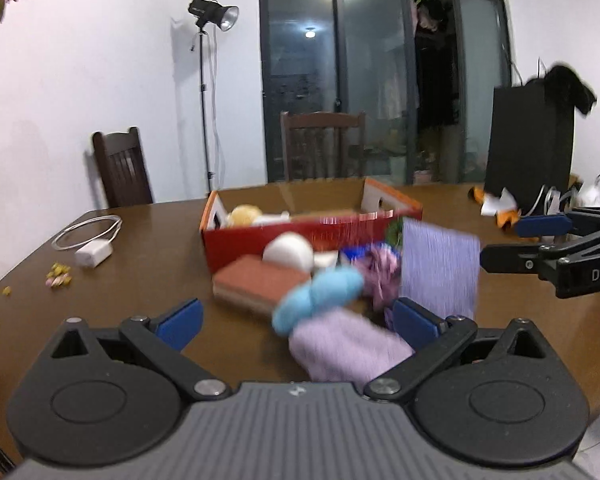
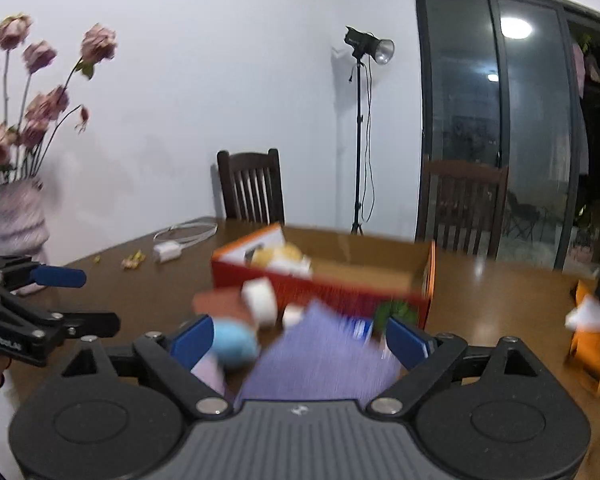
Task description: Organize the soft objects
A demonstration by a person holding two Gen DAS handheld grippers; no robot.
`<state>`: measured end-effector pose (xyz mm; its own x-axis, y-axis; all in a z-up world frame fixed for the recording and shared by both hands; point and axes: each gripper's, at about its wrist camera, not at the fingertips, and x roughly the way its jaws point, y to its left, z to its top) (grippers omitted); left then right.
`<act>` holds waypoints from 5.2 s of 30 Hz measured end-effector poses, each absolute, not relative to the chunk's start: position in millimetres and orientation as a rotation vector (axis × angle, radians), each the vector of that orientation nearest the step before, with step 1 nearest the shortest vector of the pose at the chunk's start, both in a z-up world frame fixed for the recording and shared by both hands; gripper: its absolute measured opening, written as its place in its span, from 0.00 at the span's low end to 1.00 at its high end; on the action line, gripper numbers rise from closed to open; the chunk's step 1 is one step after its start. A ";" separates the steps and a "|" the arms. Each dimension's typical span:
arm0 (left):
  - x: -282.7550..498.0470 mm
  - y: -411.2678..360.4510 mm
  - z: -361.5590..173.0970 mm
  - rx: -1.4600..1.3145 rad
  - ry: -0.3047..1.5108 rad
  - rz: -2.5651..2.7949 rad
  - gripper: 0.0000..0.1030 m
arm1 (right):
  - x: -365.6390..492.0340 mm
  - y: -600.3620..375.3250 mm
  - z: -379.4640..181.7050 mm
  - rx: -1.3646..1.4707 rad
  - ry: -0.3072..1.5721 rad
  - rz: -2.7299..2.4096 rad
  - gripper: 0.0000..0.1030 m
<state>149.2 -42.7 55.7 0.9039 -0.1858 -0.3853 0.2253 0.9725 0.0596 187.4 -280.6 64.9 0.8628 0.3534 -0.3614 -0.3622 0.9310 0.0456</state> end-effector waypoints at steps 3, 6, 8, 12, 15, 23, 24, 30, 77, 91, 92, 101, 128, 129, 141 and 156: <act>148.7 -58.4 40.0 0.127 0.432 -0.236 1.00 | 180.4 -294.0 47.6 0.044 0.401 0.367 0.90; 165.1 -74.1 25.9 0.154 0.456 -0.220 1.00 | 198.5 -308.9 41.5 0.100 0.395 0.361 0.90; 176.3 -85.1 16.8 0.193 0.460 -0.203 0.99 | 212.1 -311.1 40.1 0.094 0.375 0.329 0.90; 192.0 -89.6 5.1 0.249 0.503 -0.193 0.92 | 238.0 -307.8 39.9 0.078 0.335 0.362 0.89; 198.4 -72.8 3.0 0.220 0.512 -0.177 0.92 | 254.9 -302.8 35.6 0.078 0.353 0.421 0.80; 208.6 -12.6 0.0 0.129 0.501 0.077 0.92 | 233.8 -281.0 5.4 0.074 0.570 0.420 0.41; 205.2 -10.5 2.6 0.122 0.491 0.082 0.92 | 223.9 -277.6 1.5 0.088 0.577 0.403 0.41; 175.6 -18.3 20.8 0.063 0.428 -0.136 0.93 | 196.4 -267.5 4.6 0.118 0.553 0.341 0.42; 190.7 -31.5 -16.0 -0.462 0.724 -0.611 0.31 | 171.2 -239.9 -21.8 0.149 0.587 0.144 0.56; 248.4 -14.9 46.5 -0.531 0.591 -0.736 0.23 | 212.1 -264.3 33.1 0.291 0.487 0.323 0.12; 263.3 -15.7 60.9 -0.498 0.572 -0.736 0.23 | 226.8 -266.6 42.1 0.291 0.478 0.331 0.12; 467.3 -34.7 117.0 -0.319 0.602 -0.651 0.23 | 453.3 -257.6 91.7 0.205 0.536 0.347 0.12; 562.0 13.7 141.5 -0.093 0.633 -0.311 0.76 | 594.0 -225.9 90.9 0.125 0.745 0.213 0.53; 551.8 13.8 150.1 -0.086 0.623 -0.306 0.76 | 583.4 -229.5 99.4 0.115 0.731 0.211 0.53; 365.0 28.3 181.6 0.051 0.452 -0.292 0.87 | 396.7 -264.8 167.2 -0.071 0.491 0.241 0.70; 150.2 49.8 47.7 -0.068 0.316 -0.114 0.99 | 194.5 -246.9 57.2 -0.118 0.344 0.257 0.81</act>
<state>150.2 49.8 47.7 0.9442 -0.1222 -0.3060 0.1008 0.9913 -0.0848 194.5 -246.9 57.2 0.9094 0.2285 -0.3475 -0.2685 0.9606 -0.0711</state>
